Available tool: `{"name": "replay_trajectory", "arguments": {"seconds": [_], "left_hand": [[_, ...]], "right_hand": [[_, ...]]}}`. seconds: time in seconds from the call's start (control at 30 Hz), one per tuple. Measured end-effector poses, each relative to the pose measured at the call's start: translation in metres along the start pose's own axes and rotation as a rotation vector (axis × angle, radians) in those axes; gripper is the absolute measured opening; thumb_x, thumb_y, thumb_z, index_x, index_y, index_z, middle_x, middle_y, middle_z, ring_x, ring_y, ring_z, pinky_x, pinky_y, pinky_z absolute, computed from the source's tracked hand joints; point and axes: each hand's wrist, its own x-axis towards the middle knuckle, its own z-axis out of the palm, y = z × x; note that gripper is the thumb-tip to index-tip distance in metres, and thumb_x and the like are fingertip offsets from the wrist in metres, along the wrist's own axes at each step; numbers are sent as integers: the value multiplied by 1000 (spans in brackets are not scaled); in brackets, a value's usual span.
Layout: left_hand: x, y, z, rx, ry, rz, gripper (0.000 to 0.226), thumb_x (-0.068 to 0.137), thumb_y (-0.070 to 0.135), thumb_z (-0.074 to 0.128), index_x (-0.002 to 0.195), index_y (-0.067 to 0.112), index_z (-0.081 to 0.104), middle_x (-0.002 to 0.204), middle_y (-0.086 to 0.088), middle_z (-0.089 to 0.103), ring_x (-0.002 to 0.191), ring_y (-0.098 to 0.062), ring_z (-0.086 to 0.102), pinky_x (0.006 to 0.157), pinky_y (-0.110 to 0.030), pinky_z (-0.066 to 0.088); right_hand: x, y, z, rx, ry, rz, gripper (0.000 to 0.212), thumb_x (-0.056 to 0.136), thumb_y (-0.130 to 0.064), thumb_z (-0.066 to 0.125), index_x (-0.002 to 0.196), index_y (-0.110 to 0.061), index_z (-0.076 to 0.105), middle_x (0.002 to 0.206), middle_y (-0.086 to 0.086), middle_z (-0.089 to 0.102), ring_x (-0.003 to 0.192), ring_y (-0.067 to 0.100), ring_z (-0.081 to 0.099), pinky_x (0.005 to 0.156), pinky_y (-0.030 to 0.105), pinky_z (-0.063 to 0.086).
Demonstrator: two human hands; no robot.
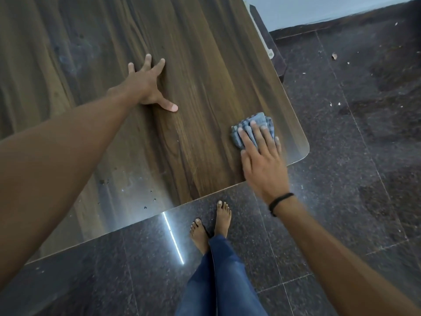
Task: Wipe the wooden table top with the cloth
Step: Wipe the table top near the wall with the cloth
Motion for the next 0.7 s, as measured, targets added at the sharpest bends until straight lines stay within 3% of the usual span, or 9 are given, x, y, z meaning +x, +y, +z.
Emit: {"name": "replay_trajectory", "arguments": {"seconds": [0.03,0.13,0.17,0.27,0.3,0.4,0.53,0.67,0.7], "left_hand": [[0,0,0,0,0,8,149,34,72,78,151,44,-11,161,9,-20,145,-44,-15,110,-70,15],[0,-2,3,0,29,29,147,37,73,78,152,43,-8,162,8,-18,145,-43,-14,111,-69,15],[0,-4,4,-5,41,28,146,37,73,78,152,43,-7,162,9,-18,146,-43,-14,111,-69,16],[-1,-3,3,-25,18,32,150,30,76,74,152,43,-7,162,9,-18,145,-43,-15,110,-69,16],[-1,-3,3,-28,17,42,151,28,77,72,152,43,-7,162,9,-18,145,-43,-15,110,-69,16],[-4,-14,2,-20,22,67,149,30,79,70,153,41,-6,162,10,-17,146,-41,-14,112,-67,14],[-9,-43,-16,3,6,-30,152,31,78,72,153,38,-9,162,3,-19,145,-45,-13,113,-65,11],[-11,-54,-13,7,-15,-73,154,33,71,77,152,38,-15,161,1,-23,144,-46,-14,115,-61,9],[-12,-55,-11,1,0,-75,152,36,69,79,152,39,-15,160,2,-24,144,-45,-15,115,-62,10]], "right_hand": [[-6,-12,3,-11,-1,27,53,104,-32,33,157,-29,30,166,1,19,154,22,10,124,51,13],[-32,-2,7,-79,-68,-298,53,106,-32,32,158,-33,22,167,-2,14,155,19,7,124,50,16],[-27,13,2,-85,-66,-287,54,106,-33,31,159,-34,20,168,-3,13,155,19,7,123,51,16],[-14,10,-2,-20,-17,73,54,105,-33,30,158,-31,23,168,0,13,155,21,6,123,55,15],[-22,-4,3,-29,-29,49,54,105,-33,30,159,-30,22,168,1,12,155,22,5,123,55,14],[-41,2,6,-72,-74,-290,54,106,-35,30,159,-35,19,168,-3,11,155,19,7,123,51,17],[1,-20,4,-6,-34,124,56,104,-36,31,159,-32,20,168,2,10,155,25,6,123,56,12],[-22,-47,16,-75,-145,-336,55,106,-36,29,159,-35,17,168,-2,7,155,21,3,124,52,11],[-8,-39,12,-66,-136,-308,55,106,-36,29,159,-36,17,168,-3,7,155,20,3,124,52,13]]}}
